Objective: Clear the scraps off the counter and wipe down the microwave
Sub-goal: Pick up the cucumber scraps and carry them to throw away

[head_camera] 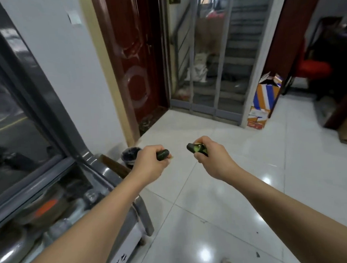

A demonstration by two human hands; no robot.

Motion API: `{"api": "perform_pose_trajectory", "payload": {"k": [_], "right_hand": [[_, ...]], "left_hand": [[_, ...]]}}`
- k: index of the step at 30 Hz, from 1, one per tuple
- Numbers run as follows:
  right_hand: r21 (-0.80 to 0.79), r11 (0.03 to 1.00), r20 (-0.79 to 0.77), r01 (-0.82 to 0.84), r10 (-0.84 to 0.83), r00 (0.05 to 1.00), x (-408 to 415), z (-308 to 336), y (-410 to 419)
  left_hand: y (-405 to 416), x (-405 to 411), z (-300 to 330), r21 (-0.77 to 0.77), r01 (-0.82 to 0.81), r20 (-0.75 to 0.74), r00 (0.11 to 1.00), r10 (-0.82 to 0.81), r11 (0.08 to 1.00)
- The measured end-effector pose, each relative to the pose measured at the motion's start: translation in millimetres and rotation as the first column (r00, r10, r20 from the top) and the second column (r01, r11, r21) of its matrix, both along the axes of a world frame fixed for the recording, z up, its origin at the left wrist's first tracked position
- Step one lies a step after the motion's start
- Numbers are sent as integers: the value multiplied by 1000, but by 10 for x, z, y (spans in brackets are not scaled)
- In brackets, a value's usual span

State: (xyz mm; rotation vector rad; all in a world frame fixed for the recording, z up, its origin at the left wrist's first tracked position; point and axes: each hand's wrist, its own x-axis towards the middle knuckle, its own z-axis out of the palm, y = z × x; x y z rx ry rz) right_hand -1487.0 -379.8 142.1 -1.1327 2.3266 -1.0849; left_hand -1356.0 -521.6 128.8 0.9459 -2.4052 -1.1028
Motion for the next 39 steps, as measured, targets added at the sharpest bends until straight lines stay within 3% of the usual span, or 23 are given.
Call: {"api": "perform_pose_trajectory", "payload": {"k": [9, 15, 33, 39], "right_hand": [[8, 987, -6, -162, 162, 987, -1880, -62, -853], [23, 972, 22, -232, 232, 972, -2822, -94, -1452], [52, 924, -13, -378, 379, 925, -4792, -249, -4238], [51, 866, -3, -498, 499, 867, -5183, -370, -5146]], "left_hand": [[-667, -1715, -6, 13, -168, -46, 985, 169, 986], [-1136, -2545, -74, -1, -219, 2, 976, 219, 976], [-3586, -4421, -203, 8, -393, 34, 919, 393, 919], [-4214, -4709, -209, -1, -542, 96, 836, 540, 840]]}}
